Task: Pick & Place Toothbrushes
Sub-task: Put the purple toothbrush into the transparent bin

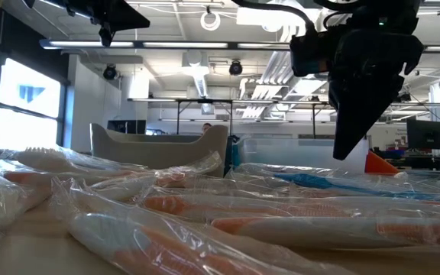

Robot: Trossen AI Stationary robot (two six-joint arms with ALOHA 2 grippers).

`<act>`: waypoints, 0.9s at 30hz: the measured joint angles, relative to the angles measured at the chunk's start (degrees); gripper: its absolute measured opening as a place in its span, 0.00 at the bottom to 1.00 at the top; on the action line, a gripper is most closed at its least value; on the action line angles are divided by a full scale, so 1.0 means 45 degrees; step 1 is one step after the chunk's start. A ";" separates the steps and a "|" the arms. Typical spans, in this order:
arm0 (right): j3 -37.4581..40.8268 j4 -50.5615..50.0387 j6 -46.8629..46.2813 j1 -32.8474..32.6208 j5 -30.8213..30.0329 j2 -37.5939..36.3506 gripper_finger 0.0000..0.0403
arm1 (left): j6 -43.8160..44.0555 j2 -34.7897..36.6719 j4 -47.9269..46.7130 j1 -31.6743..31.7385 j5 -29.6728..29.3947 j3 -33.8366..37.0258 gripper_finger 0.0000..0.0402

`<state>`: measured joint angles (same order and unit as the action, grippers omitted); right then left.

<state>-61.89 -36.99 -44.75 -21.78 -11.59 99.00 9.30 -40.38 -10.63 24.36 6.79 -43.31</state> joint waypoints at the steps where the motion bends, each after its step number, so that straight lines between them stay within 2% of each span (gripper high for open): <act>1: 0.0000 -0.0004 -0.0004 0.0001 0.0003 0.0000 0.20 | 0.0000 0.0000 0.0000 0.0000 0.0000 0.0000 0.00; 27: 0.0709 0.0536 -0.0097 0.0005 0.0032 -0.0015 0.20 | -0.0002 0.0005 -0.0695 0.0001 -0.0005 0.0000 0.00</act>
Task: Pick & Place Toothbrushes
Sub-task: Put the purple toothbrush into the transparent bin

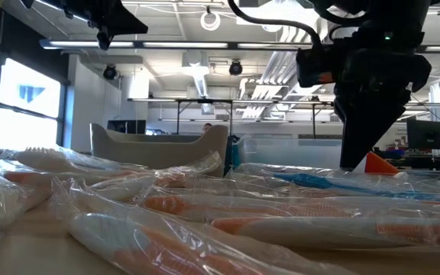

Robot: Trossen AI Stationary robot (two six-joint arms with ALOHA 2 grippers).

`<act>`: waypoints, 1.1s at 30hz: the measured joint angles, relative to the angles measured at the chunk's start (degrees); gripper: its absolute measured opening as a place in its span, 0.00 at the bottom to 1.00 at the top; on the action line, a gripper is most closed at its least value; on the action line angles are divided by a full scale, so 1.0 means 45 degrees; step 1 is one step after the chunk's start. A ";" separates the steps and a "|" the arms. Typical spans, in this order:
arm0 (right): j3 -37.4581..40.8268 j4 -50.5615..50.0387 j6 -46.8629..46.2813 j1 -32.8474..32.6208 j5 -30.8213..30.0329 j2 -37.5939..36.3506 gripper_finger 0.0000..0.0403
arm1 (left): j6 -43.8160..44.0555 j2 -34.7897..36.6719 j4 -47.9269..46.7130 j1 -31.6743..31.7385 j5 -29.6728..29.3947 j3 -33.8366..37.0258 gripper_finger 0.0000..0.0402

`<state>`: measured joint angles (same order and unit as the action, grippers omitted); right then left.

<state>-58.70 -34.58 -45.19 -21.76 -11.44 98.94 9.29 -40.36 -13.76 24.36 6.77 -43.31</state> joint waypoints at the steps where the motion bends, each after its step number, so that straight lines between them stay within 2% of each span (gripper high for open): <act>1: 0.0000 0.0083 0.0002 0.0000 0.0102 0.0000 0.20 | -0.0002 0.0000 0.0013 0.0003 0.0000 0.0000 0.00; 29: 0.0680 0.0999 -0.0010 -0.0001 0.0583 0.0000 0.20 | 0.0000 0.0000 0.0039 0.0004 0.0000 0.0000 0.00; 33: 0.0680 0.1015 -0.0010 -0.0005 0.0583 0.0000 0.17 | -0.0002 0.0000 0.0039 0.0001 0.0000 0.0000 0.00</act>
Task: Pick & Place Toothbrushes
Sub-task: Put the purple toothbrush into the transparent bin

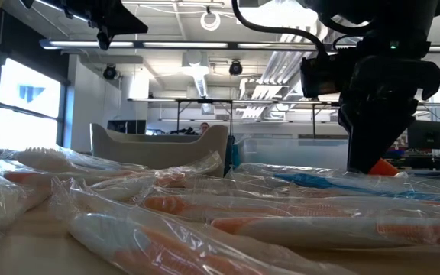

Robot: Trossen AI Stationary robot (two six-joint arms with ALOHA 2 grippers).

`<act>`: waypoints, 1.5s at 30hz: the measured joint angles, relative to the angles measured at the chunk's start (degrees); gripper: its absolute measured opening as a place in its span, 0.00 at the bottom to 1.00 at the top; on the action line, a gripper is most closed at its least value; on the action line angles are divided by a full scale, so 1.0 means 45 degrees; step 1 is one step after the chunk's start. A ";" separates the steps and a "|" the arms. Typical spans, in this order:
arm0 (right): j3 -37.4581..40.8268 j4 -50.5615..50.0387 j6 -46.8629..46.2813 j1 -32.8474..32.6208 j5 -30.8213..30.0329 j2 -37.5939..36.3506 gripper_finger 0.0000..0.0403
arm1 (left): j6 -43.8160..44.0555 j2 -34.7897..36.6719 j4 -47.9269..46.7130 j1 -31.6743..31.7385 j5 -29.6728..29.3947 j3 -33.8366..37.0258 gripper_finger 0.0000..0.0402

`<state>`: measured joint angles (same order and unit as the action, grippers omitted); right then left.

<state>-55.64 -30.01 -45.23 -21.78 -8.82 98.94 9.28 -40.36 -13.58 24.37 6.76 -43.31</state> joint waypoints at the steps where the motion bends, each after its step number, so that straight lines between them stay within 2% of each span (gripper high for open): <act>1: 0.0000 0.0024 0.0000 0.0000 0.0000 0.0000 0.15 | 0.0000 0.0000 0.0000 0.0002 0.0000 0.0000 0.00; 8: 0.0000 0.0259 0.0000 0.0005 -0.0015 0.0000 0.02 | 0.0000 0.0000 0.0000 -0.0002 0.0000 0.0000 0.00; 24: -0.0019 0.0165 0.0014 0.0005 0.0336 -0.0333 0.01 | 0.0000 0.0000 0.0000 0.0001 0.0000 0.0000 0.00; 36: -0.0092 -0.0322 0.0442 0.0487 -0.1761 -0.3076 0.01 | 0.0002 0.0000 0.0024 0.0000 -0.0005 0.0000 0.00; 45: -0.0752 -0.0257 0.1965 0.1266 -0.5195 -0.5123 0.01 | 0.0002 -0.0003 0.0029 0.0001 -0.0010 0.0000 0.00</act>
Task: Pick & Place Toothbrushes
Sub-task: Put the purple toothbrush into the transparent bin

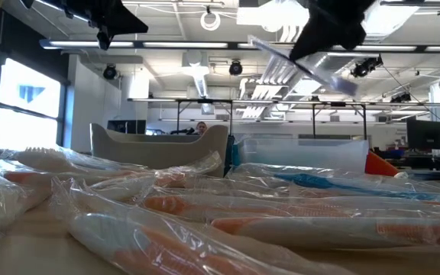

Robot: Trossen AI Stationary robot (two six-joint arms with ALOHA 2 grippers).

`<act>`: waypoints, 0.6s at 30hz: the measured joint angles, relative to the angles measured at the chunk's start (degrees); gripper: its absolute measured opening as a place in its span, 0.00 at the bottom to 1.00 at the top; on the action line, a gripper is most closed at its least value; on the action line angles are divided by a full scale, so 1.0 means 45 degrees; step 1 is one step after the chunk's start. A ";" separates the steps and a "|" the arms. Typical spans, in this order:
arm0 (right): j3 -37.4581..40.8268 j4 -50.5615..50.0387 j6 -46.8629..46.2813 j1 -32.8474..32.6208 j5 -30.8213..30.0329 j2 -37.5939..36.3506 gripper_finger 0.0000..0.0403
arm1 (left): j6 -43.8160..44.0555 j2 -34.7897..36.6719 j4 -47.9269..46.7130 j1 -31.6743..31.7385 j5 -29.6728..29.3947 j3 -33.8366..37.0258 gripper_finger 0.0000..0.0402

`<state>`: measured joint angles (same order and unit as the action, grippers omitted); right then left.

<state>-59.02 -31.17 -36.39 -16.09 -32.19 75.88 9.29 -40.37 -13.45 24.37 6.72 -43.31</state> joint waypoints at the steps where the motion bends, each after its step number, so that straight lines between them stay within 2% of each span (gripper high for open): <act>1: -0.0096 0.0034 0.0263 0.0101 -0.0278 -0.0135 0.01 | 0.0001 -0.0002 0.0000 0.0001 0.0000 0.0000 0.00; 8: -0.0273 0.0769 0.1719 0.0941 -0.1187 -0.0511 0.01 | 0.0002 -0.0002 0.0003 -0.0002 0.0000 0.0000 0.00; 18: -0.0253 0.0866 0.2165 0.2081 0.0085 0.0035 0.01 | 0.0002 -0.0002 0.0009 0.0002 -0.0001 0.0000 0.00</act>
<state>-60.16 -27.27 -26.64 -6.72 -31.81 76.04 9.30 -40.38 -13.41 24.38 6.72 -43.31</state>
